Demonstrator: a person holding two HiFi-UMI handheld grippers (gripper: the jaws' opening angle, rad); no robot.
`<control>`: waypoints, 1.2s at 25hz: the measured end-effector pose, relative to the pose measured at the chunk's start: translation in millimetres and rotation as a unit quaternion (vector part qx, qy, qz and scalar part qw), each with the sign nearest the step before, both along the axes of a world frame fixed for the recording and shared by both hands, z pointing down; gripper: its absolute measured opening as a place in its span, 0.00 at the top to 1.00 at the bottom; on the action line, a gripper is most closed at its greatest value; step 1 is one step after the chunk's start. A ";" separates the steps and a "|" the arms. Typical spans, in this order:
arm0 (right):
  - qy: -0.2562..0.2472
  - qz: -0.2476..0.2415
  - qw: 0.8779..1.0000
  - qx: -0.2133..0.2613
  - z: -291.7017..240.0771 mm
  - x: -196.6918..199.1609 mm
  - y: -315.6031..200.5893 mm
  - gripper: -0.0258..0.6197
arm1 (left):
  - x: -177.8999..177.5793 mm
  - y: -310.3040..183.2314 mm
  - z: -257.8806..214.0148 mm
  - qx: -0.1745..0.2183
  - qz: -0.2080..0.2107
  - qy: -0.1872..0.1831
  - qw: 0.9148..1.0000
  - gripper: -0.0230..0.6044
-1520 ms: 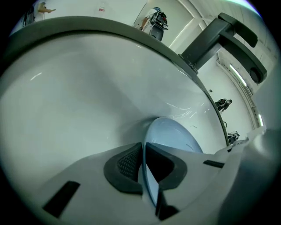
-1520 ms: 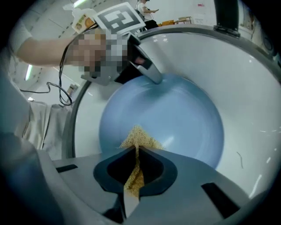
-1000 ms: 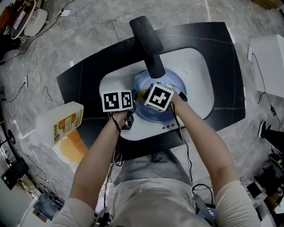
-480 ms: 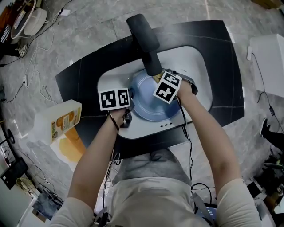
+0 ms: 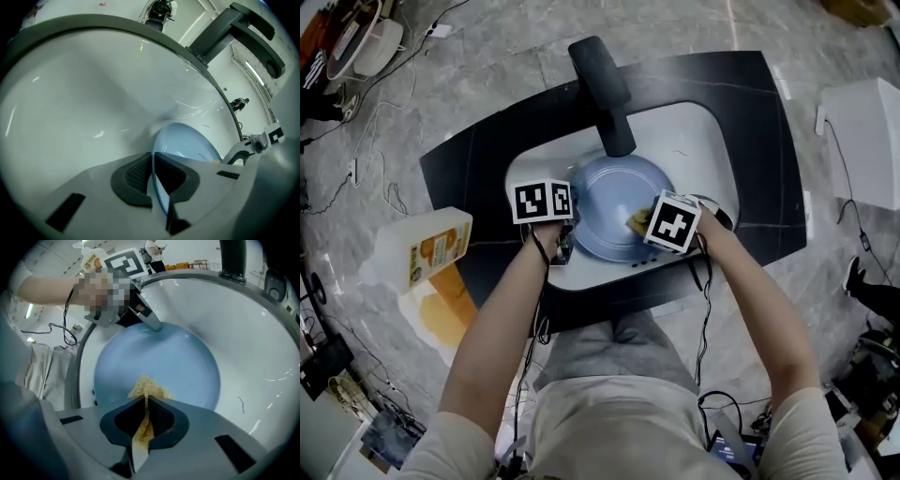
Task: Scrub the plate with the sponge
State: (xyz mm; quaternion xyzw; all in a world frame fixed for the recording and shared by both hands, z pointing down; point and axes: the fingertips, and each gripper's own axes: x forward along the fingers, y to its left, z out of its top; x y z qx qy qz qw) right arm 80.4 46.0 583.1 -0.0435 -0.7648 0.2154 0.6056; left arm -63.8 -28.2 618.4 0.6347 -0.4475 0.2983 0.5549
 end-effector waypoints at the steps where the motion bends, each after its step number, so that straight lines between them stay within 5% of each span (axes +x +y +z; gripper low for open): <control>1: -0.016 0.005 1.000 -0.001 -4.2 -7.7 3.7 0.89 | -0.9 0.7 -1.1 0.002 0.003 -0.007 1.000 0.91; 4: -0.039 0.051 0.998 -0.010 -14.6 -16.7 14.2 0.89 | -0.4 3.6 -5.9 0.009 0.010 -0.014 1.000 0.91; 12: -0.107 0.134 0.981 0.089 -73.1 -30.5 -6.2 0.89 | 12.8 19.2 -35.7 0.022 0.010 0.018 1.000 0.91; 20: -0.165 0.185 0.954 0.169 -166.0 -18.9 -23.6 0.89 | 15.9 17.7 -104.8 0.095 0.039 0.004 0.995 0.91; 30: -0.244 0.246 0.895 0.280 -295.6 -8.7 -43.9 0.89 | 28.4 18.7 -227.6 0.233 0.112 0.008 0.966 0.91</control>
